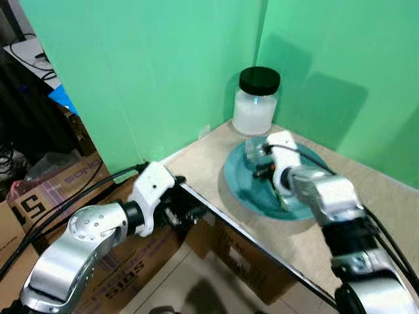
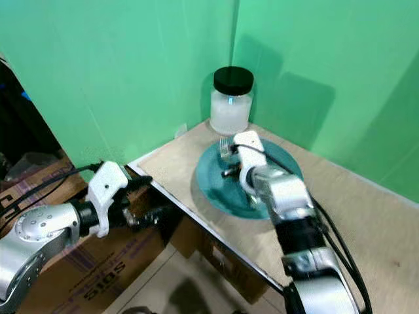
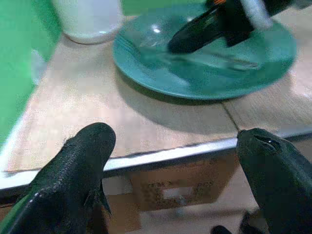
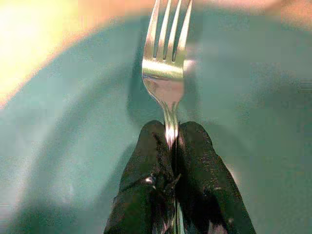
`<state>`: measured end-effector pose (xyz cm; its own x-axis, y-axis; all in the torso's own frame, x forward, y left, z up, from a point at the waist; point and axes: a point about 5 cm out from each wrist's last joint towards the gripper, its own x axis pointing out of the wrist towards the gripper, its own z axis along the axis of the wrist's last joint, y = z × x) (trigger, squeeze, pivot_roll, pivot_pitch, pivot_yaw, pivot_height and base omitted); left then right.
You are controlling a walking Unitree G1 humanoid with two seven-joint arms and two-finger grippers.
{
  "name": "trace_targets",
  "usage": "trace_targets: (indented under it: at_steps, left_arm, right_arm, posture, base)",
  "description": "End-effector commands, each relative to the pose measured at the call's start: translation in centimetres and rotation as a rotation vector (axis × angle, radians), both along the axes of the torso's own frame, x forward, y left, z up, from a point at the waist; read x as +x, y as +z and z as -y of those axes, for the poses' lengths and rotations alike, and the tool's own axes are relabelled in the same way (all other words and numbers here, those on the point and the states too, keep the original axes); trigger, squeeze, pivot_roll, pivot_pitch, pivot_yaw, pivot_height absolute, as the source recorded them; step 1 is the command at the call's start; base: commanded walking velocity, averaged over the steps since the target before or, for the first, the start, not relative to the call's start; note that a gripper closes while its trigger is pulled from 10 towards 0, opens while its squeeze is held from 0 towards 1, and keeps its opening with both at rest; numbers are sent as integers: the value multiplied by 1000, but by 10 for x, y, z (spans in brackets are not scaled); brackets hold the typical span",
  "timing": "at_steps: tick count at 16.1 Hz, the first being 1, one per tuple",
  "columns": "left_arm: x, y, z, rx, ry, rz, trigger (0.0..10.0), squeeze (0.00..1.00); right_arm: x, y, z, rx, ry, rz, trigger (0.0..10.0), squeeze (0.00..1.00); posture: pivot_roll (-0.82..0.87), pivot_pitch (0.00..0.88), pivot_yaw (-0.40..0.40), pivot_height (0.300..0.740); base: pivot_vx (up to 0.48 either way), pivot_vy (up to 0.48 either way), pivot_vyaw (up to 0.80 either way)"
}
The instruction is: Setting the table
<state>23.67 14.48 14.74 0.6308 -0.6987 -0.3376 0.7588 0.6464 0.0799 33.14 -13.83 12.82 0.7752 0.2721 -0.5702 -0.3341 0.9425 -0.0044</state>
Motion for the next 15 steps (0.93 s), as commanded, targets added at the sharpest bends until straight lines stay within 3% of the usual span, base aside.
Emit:
trace_targets:
  at_steps: [1,2,3,4,5,6,7,9,15]
  left_arm:
    - [3,9,-1,-2,41,57,10000,0]
    - [5,15,-1,-14,82,94,10000,0]
    - [6,16,-2,-12,107,111,10000,0]
    - [11,19,-3,-12,187,150,10000,0]
    - [12,21,-3,-19,225,171,10000,0]
    - [11,22,0,-13,260,211,10000,0]
    - [9,20,6,-34,312,233,10000,0]
    - [10,18,13,-21,334,250,10000,0]
    - [14,12,6,-20,458,256,10000,0]
  right_arm:
    - [-1,27,10,40,-35,109,0,0]
    - [-12,46,21,58,-65,211,0,0]
    - [-17,52,24,53,-73,252,0,0]
    - [-32,62,27,28,-77,378,9255,0]
    - [-41,66,26,31,-70,439,10000,0]
    - [-55,68,27,70,-115,512,10000,0]
    - [-69,58,32,95,-229,522,10000,0]
    - [-77,53,30,104,-267,525,10000,0]
    - [-75,49,21,113,-278,520,10000,0]
  posture:
    - [114,0,-7,740]
    - [114,0,-17,740]
    - [114,0,-17,740]
    - [108,0,-12,740]
    - [105,0,-15,740]
    - [99,0,-22,740]
    - [87,0,-13,740]
    - [84,0,-24,740]
    - [98,0,-38,740]
  base:
    - [0,0,0]
    - [0,0,0]
    - [0,0,0]
    - [0,0,0]
    - [0,0,0]
    - [0,0,0]
    - [0,0,0]
    - [0,0,-394]
    - [0,0,-792]
